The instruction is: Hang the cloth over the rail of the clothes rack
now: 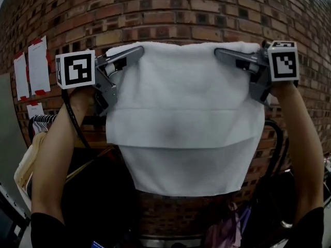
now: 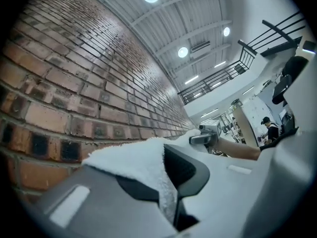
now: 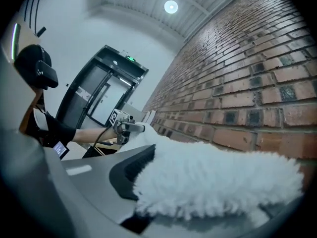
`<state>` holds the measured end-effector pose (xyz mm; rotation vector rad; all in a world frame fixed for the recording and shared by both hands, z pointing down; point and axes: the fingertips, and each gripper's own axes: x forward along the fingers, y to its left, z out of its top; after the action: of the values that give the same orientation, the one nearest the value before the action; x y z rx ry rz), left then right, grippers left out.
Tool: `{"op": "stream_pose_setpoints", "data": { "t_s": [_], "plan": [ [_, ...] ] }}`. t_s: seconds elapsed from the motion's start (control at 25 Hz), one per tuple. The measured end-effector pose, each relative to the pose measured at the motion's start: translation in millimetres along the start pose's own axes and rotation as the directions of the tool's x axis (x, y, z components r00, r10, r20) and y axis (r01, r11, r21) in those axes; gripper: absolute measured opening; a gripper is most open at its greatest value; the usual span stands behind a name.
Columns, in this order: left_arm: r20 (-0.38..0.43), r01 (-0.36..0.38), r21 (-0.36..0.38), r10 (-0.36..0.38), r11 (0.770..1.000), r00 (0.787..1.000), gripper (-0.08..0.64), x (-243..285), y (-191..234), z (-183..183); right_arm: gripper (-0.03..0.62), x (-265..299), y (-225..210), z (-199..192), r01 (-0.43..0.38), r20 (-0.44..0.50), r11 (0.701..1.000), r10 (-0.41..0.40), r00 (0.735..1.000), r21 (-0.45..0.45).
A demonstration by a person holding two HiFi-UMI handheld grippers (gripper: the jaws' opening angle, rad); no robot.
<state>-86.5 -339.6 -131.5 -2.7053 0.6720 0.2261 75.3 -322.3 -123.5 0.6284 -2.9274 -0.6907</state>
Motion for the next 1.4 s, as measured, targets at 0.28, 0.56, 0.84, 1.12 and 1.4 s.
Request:
{"op": "stream_pose_setpoints", "data": {
  "t_s": [0.28,0.56,0.84,1.12,1.4],
  "plan": [
    [-0.273,-0.061,-0.014,0.055,0.998,0.96,0.037,32.9,47.4,-70.8,0.014,33.0,-45.0,-90.0,0.024,-0.241,0.995,0.0,0.971,0.093],
    [-0.748,0.003,0.185,0.139,0.983,0.649,0.038,37.3,59.0,-183.1,0.014,52.1,-31.2,-194.4,-0.084,-0.656,0.994,0.021,0.754,-0.065],
    [-0.908,0.283,0.376,0.289,0.882,0.305,0.038,26.4,52.0,-256.3,0.014,61.1,-11.8,-244.1,-0.289,-0.843,0.936,-0.014,0.538,-0.2],
    [-0.909,0.388,0.388,0.278,0.836,0.312,0.125,32.9,50.6,-260.8,0.079,64.1,-5.4,-249.9,-0.275,-0.818,0.958,0.089,0.568,-0.086],
    [-0.881,0.356,0.355,0.183,0.864,0.436,0.175,42.1,56.7,-246.1,0.256,66.4,-23.8,-218.4,-0.154,-0.692,0.988,0.103,0.714,-0.013]
  ]
}}
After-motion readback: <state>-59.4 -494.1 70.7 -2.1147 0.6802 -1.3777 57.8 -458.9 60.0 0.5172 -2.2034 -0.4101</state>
